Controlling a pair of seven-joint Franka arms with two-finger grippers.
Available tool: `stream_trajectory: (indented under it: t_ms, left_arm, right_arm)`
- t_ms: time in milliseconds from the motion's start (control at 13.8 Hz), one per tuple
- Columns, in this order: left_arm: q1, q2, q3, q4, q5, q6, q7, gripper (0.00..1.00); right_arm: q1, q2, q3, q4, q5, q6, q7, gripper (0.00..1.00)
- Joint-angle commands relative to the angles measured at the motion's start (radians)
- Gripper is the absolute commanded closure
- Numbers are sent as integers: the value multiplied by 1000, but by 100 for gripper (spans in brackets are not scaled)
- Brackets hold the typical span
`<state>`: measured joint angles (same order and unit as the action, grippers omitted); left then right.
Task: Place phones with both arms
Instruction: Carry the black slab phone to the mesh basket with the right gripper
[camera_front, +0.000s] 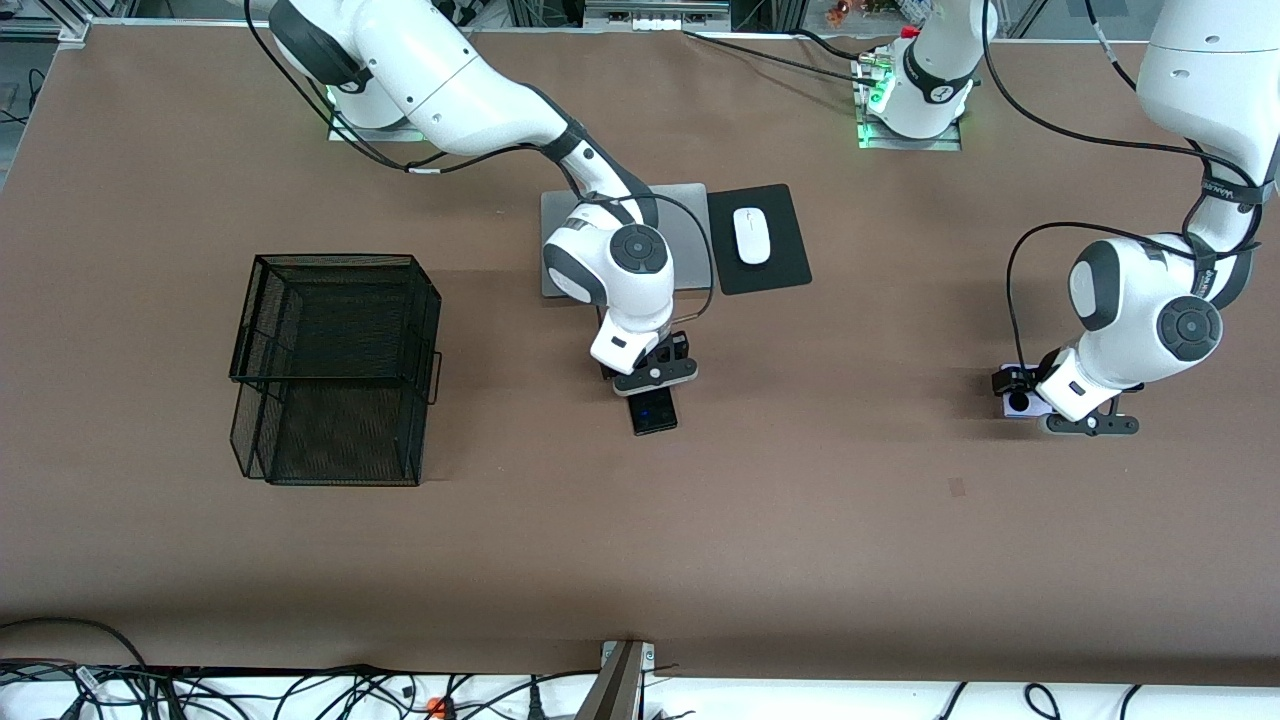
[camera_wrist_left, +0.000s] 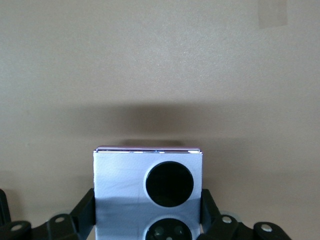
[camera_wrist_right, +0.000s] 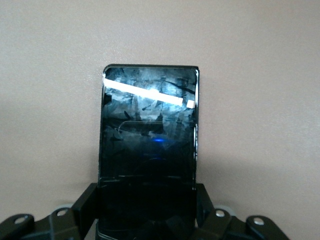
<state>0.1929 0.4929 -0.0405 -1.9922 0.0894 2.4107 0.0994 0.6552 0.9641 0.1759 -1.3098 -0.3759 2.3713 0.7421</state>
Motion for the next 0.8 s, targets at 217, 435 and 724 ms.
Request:
stream_trajectory:
  t_ms: [217, 435, 724]
  left_arm:
    - [-4, 0, -1, 19, -22, -24, -10, 100]
    - [-12, 0, -2, 19, -22, -24, -24, 100]
    - [-12, 0, -2, 21, -22, -24, -33, 100]
  right_arm:
    - [4, 12, -49, 23, -43, 2, 25, 100]
    - [-2, -53, -70, 21, -37, -84, 8, 100]
    - [-72, -218, -78, 17, -28, -311, -7, 100]
